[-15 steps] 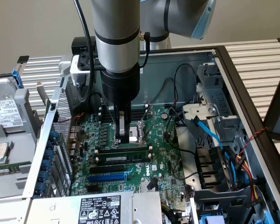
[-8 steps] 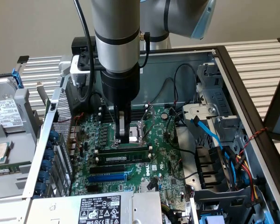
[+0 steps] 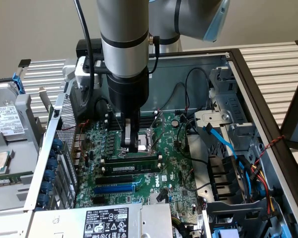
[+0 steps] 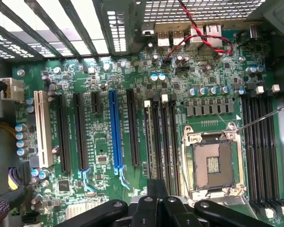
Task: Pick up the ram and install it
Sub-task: 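Press down the ram until it locks into place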
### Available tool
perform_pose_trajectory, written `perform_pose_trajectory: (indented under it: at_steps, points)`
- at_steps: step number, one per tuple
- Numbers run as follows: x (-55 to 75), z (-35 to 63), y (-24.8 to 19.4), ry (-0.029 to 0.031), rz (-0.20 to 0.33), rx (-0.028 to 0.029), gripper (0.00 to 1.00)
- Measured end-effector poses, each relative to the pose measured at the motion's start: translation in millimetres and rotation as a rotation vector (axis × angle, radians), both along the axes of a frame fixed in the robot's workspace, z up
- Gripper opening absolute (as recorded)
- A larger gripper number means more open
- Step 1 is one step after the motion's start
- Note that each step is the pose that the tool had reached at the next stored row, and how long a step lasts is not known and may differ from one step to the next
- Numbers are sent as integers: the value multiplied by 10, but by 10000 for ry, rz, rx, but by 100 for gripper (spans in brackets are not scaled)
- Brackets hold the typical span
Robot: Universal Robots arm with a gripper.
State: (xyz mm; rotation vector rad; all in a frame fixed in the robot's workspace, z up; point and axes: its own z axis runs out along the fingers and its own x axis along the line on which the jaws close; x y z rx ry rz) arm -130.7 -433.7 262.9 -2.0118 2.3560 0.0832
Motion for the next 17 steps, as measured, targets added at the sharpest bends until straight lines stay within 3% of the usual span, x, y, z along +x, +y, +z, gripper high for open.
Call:
perform_pose_trajectory:
  at_steps: [17]
  points:
    - [0, -19, 0, -1, -3014, 0, 11]
